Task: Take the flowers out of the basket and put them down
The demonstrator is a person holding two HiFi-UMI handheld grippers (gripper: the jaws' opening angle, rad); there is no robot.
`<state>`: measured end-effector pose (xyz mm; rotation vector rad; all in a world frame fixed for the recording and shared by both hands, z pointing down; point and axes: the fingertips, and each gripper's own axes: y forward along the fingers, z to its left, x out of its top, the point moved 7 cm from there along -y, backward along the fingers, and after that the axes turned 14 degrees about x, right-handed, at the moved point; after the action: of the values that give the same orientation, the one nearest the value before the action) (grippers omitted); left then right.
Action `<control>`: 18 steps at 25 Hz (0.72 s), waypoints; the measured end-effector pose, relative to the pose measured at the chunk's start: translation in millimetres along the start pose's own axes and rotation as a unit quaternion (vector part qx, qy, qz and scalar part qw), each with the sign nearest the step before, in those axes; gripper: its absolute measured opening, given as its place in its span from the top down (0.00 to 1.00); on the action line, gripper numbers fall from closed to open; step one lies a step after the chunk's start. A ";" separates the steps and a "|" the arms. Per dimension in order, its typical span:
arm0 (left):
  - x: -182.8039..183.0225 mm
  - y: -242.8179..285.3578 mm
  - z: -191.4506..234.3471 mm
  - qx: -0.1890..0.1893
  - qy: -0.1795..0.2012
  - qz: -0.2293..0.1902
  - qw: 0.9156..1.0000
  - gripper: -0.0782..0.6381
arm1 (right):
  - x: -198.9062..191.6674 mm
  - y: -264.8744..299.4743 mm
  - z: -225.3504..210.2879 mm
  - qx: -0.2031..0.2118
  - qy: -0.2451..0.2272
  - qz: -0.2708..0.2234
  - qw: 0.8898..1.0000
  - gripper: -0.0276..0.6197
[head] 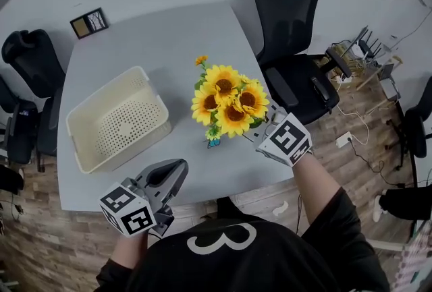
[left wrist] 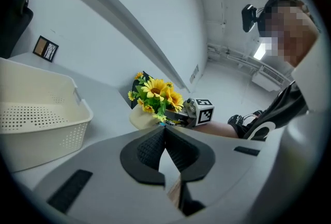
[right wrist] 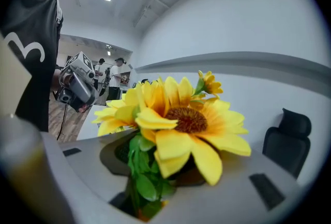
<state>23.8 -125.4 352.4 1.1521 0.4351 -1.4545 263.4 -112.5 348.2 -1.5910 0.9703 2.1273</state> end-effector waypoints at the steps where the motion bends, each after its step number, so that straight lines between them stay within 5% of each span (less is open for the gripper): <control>1: 0.1 2.2 1.2 0.002 0.000 0.000 1.000 0.87 | -6.3 2.5 -2.1 0.002 0.005 0.000 1.000 0.69; 18: -2.5 44.8 36.4 0.042 -0.028 0.047 0.998 0.87 | -102.8 55.0 -23.8 0.039 0.067 0.022 0.997 0.69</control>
<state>49.5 -164.8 385.9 1.1791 0.2794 -1.4296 281.3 -153.4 458.5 -1.7065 1.1257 2.0065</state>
